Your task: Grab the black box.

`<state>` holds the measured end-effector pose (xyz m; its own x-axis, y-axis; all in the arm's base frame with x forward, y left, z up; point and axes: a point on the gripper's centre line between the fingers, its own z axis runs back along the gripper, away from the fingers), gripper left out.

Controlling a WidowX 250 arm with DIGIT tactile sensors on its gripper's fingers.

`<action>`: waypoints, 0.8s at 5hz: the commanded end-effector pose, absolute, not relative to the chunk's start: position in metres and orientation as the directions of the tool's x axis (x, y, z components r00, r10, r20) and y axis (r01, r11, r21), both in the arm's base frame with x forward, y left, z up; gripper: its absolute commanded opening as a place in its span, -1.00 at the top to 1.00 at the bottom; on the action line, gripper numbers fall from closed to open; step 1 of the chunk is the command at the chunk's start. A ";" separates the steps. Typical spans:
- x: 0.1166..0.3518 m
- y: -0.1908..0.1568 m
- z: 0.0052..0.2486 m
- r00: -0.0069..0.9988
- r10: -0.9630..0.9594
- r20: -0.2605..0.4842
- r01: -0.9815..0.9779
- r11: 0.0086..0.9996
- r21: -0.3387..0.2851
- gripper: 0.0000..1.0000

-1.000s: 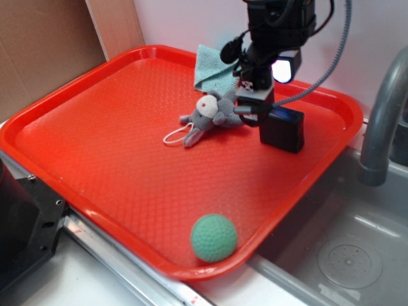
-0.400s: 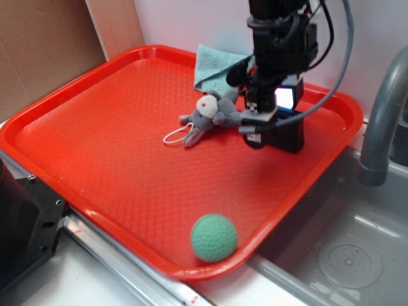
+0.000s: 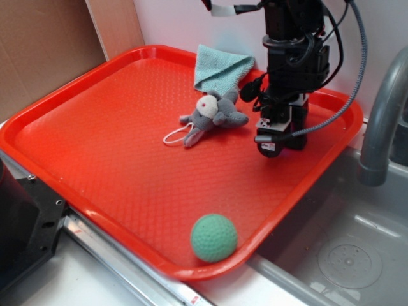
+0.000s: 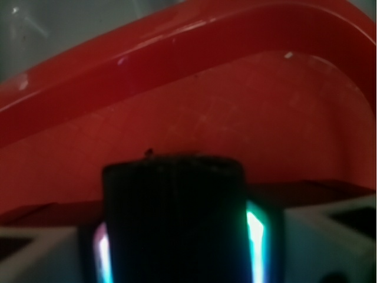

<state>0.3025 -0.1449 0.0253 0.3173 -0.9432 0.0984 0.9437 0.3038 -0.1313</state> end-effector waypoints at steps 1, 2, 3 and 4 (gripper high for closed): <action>0.291 -0.123 0.119 0.556 -0.829 0.058 0.823 0.559 0.103 1.00; 0.258 -0.076 0.168 0.735 -0.665 0.133 0.649 0.747 0.145 1.00; 0.213 -0.033 0.208 0.838 -0.459 0.294 0.423 0.888 0.182 1.00; 0.197 -0.024 0.242 0.926 -0.225 0.303 0.190 0.971 0.143 1.00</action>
